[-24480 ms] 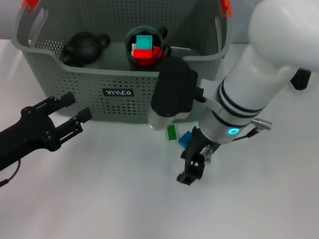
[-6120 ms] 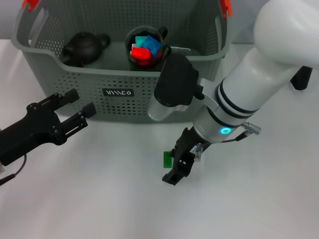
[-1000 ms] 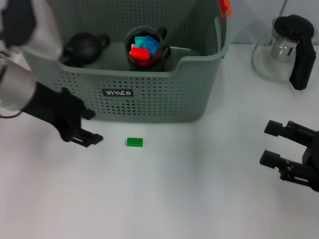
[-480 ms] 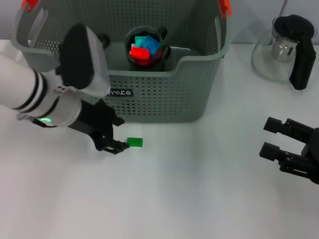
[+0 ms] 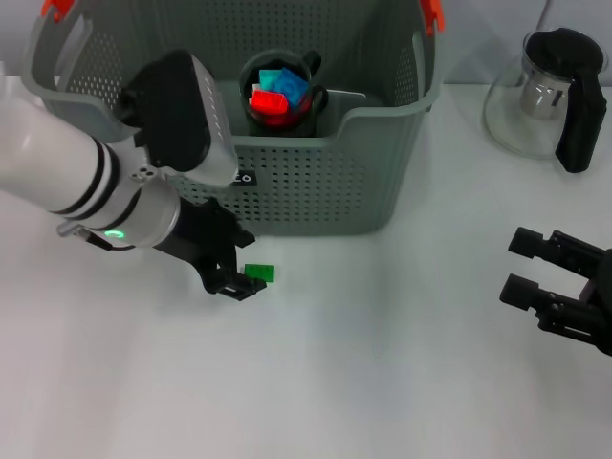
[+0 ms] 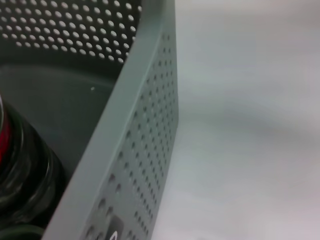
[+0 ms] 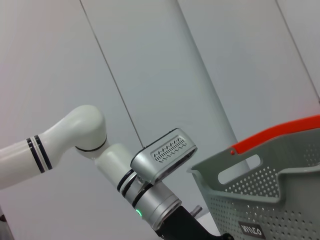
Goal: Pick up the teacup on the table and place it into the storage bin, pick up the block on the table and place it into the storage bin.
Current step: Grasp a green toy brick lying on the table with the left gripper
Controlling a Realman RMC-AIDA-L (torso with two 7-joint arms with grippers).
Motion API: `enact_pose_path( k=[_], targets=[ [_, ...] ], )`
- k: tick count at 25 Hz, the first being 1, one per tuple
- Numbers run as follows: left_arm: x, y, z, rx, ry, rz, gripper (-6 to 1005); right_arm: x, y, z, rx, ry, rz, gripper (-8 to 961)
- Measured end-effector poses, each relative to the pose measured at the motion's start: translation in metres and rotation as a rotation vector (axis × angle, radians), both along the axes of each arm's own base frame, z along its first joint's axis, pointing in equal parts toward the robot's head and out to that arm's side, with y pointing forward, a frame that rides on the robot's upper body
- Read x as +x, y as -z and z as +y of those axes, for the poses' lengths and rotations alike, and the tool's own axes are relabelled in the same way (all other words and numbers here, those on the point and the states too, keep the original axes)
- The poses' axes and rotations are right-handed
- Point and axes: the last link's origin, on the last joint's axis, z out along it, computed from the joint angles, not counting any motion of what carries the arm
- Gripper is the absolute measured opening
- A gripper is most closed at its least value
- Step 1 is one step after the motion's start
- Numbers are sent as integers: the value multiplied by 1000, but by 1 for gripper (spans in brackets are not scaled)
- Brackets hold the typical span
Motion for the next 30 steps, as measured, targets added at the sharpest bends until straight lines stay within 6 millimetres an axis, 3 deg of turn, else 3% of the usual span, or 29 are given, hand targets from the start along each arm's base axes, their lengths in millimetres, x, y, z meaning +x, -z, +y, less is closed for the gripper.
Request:
enact_pose_path(
  k=[30],
  targets=[
    [3, 31, 0, -17, -5, 43, 627, 2, -1, 1, -9, 16, 1, 826]
  ],
)
